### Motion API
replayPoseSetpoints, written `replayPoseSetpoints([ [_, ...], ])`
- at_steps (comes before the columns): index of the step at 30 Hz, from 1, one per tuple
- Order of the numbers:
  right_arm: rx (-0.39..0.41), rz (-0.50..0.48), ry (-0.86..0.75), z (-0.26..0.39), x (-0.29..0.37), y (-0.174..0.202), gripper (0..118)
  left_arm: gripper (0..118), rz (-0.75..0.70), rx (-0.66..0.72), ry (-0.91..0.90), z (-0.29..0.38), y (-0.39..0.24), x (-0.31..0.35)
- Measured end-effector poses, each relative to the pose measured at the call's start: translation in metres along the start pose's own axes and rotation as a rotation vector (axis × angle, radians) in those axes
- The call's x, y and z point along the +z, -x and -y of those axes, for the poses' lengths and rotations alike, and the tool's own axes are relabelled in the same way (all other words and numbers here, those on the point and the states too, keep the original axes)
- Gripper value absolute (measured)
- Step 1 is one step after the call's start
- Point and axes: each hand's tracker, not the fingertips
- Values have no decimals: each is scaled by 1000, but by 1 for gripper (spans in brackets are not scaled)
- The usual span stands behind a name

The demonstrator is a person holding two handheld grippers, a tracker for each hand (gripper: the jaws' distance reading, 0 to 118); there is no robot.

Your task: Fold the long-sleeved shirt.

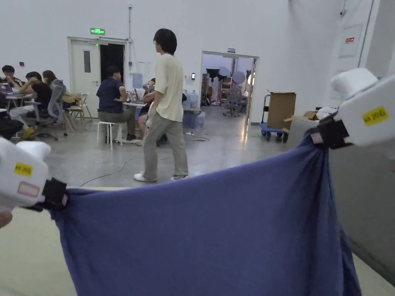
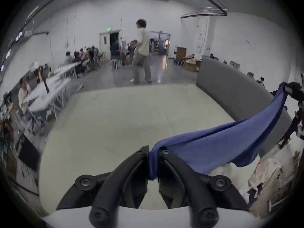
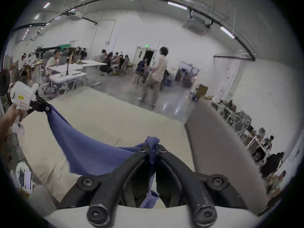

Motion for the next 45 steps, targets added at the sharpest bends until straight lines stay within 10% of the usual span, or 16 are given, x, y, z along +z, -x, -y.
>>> replayPoseSetpoints([
  [9, -47, 166, -139, -164, -73, -39, 1, 7, -171, -2, -193, -201, 15, 14],
  [20, -80, 299, -242, -224, -146, -52, 1, 7, -228, -42, -338, -277, 22, -10],
  [35, -12, 0, 428, 123, -409, 83, 1, 6, -134, -104, 309, 3, 27, -312],
  [45, -22, -168, 531, 291, -318, 135, 1, 6, -60, -29, 484, 154, 50, -263],
])
